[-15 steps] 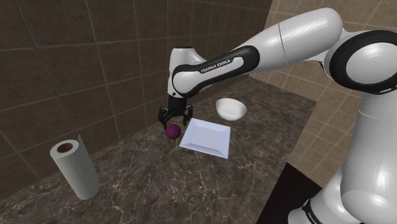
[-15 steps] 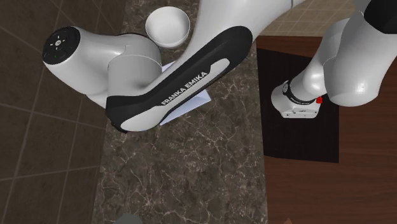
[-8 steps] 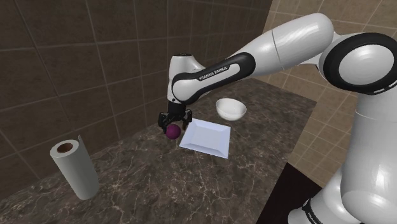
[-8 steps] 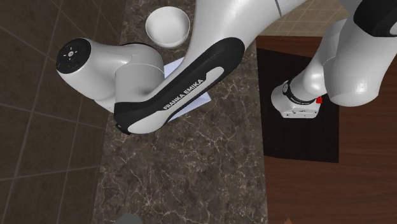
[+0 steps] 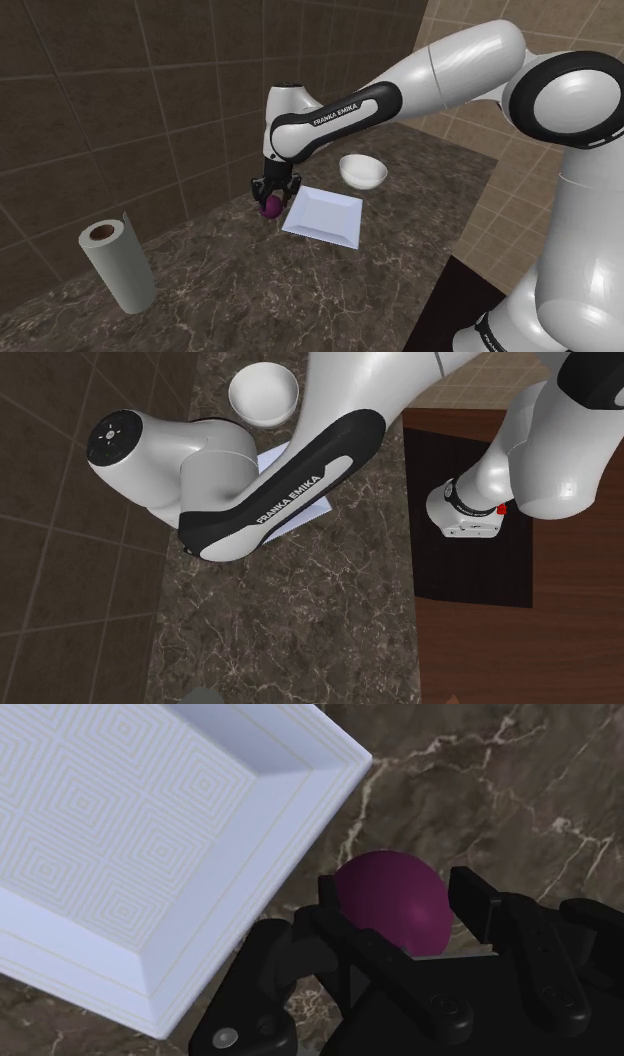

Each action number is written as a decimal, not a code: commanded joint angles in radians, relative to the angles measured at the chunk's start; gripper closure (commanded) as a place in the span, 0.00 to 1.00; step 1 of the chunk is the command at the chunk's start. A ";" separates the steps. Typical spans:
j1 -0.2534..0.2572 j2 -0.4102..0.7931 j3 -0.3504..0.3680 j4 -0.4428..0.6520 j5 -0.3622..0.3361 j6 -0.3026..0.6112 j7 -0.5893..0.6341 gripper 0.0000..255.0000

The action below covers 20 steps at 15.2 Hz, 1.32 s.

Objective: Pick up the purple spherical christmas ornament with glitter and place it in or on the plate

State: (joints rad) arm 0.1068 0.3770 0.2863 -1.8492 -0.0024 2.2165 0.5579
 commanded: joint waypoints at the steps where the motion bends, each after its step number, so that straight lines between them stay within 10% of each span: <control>1: 0.000 0.003 0.000 -0.003 0.000 0.001 0.000 1.00; 16: -0.004 -0.044 0.006 0.044 0.013 -0.090 -0.001 1.00; 17: -0.004 -0.044 0.006 0.044 0.013 -0.090 -0.001 0.00; 20: 0.009 0.137 0.030 0.278 -0.134 -0.228 -0.337 0.00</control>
State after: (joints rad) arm 0.1107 0.4560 0.3089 -1.6430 -0.0868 2.0298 0.3418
